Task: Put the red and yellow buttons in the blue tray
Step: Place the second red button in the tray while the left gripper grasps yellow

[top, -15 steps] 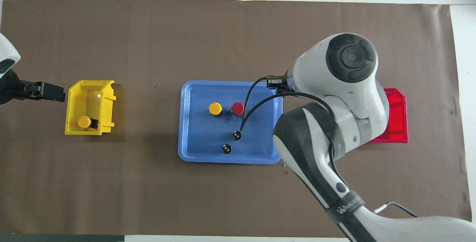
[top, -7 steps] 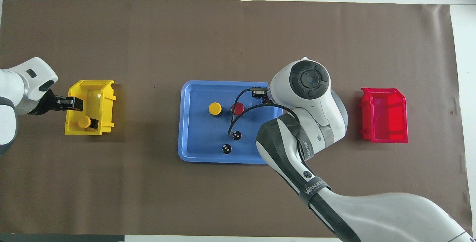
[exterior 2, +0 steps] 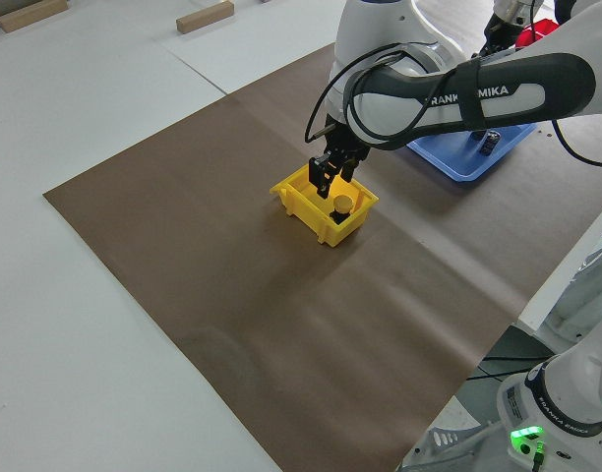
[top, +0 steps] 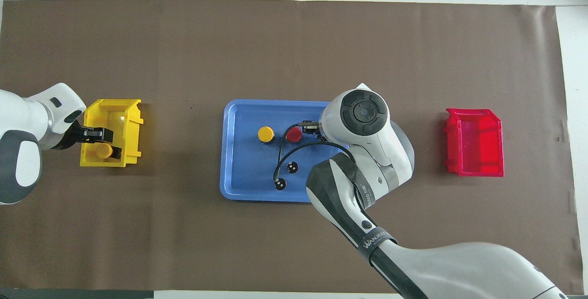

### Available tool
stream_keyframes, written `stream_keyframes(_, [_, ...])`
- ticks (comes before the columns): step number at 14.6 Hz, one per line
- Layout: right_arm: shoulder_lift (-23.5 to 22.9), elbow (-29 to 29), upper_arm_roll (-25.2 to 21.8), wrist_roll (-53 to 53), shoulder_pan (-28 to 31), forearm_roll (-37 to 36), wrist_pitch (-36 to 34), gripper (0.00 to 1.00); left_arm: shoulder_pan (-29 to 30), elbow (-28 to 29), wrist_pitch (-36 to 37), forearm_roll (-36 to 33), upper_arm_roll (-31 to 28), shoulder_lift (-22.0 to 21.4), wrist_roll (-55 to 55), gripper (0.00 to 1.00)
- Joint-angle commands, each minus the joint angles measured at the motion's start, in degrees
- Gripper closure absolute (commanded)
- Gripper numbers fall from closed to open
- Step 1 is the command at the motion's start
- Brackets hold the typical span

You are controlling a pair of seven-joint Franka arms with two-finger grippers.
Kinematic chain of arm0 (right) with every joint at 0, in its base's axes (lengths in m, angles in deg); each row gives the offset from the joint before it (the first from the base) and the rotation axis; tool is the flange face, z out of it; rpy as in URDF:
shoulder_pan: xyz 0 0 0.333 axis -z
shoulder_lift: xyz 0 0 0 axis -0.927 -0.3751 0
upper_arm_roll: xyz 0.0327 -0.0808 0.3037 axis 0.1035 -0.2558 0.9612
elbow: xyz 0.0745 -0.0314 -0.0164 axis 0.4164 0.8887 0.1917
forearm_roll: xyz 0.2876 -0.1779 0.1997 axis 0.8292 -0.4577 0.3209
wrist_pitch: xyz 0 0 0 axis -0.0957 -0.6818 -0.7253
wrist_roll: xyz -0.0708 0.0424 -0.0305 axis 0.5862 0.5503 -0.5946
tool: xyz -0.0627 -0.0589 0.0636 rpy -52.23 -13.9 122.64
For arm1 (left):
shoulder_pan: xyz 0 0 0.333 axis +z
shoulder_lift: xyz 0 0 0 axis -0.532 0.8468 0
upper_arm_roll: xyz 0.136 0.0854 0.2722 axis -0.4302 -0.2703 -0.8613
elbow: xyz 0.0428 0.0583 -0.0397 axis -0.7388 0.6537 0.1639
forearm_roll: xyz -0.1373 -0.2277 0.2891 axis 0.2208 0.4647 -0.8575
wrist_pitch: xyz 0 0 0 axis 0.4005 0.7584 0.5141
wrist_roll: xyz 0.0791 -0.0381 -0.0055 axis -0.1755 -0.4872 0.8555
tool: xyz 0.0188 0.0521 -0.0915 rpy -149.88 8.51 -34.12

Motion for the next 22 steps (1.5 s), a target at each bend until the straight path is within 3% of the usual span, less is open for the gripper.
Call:
stream_keyframes(1, [0.3, -0.2, 0.2, 1.3, 1.1, 0.3, 0.1, 0.0, 0.7, 1.9, -2.0, 0.7, 0.3, -0.4, 0.6, 0.33])
stream_keyframes(3, [0.7, -3.9, 0.0, 1.3, 1.8, -0.3, -3.3, 0.0, 0.7, 3.3, -3.7, 0.7, 0.4, -0.4, 0.6, 0.33])
stream_keyframes(7, [2.8, -17.6, -0.2, 4.9, 8.9, -4.3, -21.7, 0.0, 0.7, 4.9, -5.1, 0.8, 0.3, -0.5, 0.7, 0.33])
stream_keyframes(12, [11.0, -19.7, -0.2, 14.7, 15.0, -3.6, -33.9, 0.0, 0.7, 5.4, -4.4, 0.8, 0.3, -0.7, 1.8, 0.36])
stream_keyframes(13, [12.4, -19.7, -0.2, 16.6, 16.4, -3.6, -35.5, 0.0, 0.7, 5.4, -4.3, 0.7, 0.3, -0.8, 2.2, 0.45])
stream_keyframes(15, [14.3, -21.0, -0.5, 21.5, 18.4, -3.6, -40.0, 0.0, 0.7, 5.4, -4.2, 0.7, 0.3, -0.8, 3.0, 0.87])
stream_keyframes(16, [14.5, -22.3, -0.5, 24.3, 20.2, -3.4, -43.9, 0.0, 0.7, 5.4, -4.2, 0.8, 0.3, -0.8, 3.0, 0.98])
stream_keyframes(20, [15.0, -22.2, -0.3, 28.6, 23.3, -3.4, -46.9, 0.0, 0.7, 4.7, -4.4, 0.8, 0.3, -0.5, 3.5, 0.99])
stream_keyframes(22, [15.4, -21.4, -0.4, 28.6, 23.6, -3.4, -46.8, 0.0, 0.5, 0.0, -0.5, 0.8, 0.3, 0.4, 4.4, 0.99])
